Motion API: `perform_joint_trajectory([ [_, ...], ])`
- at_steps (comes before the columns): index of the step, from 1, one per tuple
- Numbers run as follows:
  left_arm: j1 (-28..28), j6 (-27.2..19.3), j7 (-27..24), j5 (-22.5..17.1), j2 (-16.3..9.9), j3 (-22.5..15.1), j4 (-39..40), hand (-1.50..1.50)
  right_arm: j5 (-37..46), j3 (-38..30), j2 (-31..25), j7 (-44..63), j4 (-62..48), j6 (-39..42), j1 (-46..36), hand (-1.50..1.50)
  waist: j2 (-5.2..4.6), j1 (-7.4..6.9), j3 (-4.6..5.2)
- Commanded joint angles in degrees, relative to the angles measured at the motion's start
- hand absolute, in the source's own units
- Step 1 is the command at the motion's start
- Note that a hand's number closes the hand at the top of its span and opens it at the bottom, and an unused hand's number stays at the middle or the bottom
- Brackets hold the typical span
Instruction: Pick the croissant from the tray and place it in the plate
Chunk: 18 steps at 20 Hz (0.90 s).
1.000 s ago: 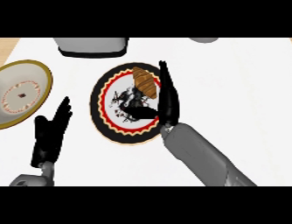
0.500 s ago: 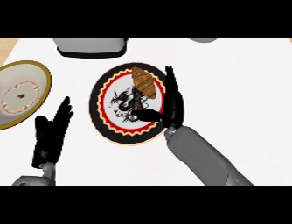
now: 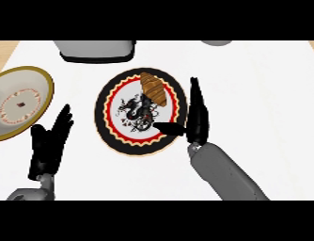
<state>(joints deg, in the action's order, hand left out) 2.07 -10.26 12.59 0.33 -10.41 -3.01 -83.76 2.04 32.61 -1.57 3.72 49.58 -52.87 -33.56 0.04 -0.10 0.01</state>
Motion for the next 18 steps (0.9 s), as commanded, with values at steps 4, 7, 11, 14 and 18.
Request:
perform_joint_trajectory([
  [4, 0.1, 1.4, -2.7, 0.5, 0.3, 2.1, 2.7, 0.00, 3.6, -3.9, -4.1, -1.2, 8.8, 2.5, 9.1, -1.50, 0.04, 0.44, 0.00],
  [7, -0.4, 1.5, 4.2, 1.5, 0.8, 0.7, -3.7, 0.00, 7.2, -5.6, -3.7, 0.1, 11.7, 2.8, 10.2, -1.50, 0.06, 0.18, -0.01],
  [11, -3.8, 1.2, 0.7, 2.6, 2.2, -0.4, -4.9, 0.00, 8.6, -10.5, -2.5, 0.1, 7.7, 1.0, 8.6, -1.50, 0.02, -0.11, -0.02],
  [14, 6.0, 1.3, -2.9, 1.6, 1.9, 4.6, 7.8, 0.00, 10.4, -10.7, -4.9, 3.1, 12.3, 2.8, 11.1, -1.50, -0.05, 0.33, 0.01],
  [18, 1.2, 0.6, -4.0, 4.3, 4.5, 1.4, 5.4, 0.00, 12.2, -14.8, -1.6, -2.2, 7.3, 3.2, 12.1, -1.50, -0.08, -0.02, -0.01],
])
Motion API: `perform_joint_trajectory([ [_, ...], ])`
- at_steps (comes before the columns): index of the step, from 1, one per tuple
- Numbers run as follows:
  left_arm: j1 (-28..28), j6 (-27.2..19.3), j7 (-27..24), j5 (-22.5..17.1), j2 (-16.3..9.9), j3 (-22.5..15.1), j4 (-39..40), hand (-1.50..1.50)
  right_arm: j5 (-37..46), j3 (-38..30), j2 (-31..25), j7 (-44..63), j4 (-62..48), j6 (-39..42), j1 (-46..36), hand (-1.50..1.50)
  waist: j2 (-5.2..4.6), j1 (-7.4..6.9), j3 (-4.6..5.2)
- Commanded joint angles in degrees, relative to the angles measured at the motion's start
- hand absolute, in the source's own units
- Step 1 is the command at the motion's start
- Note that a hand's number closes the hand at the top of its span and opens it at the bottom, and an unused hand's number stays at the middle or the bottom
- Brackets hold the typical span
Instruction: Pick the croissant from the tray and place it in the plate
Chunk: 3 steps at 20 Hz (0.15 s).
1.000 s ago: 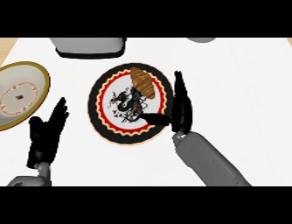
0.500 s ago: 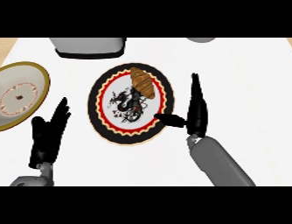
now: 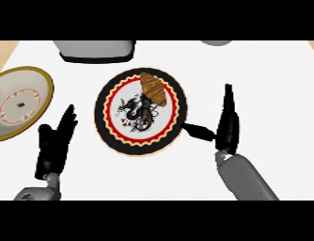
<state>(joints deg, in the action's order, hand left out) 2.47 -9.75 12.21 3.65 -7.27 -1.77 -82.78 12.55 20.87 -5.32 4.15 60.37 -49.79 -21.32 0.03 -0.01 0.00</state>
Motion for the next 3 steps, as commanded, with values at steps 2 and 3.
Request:
perform_joint_trajectory([
  [2, -4.3, 2.6, -3.1, -0.7, -0.4, 0.9, -1.1, 0.00, 1.4, -5.2, 0.3, -2.3, -2.9, 3.2, -0.2, -1.50, -0.04, -0.21, 0.00],
  [3, -2.3, 0.3, 0.5, 0.5, 1.3, -0.1, -2.3, 0.00, 0.3, -6.1, -0.6, -5.8, -3.0, 3.3, 2.6, -1.50, -0.04, -0.13, -0.01],
])
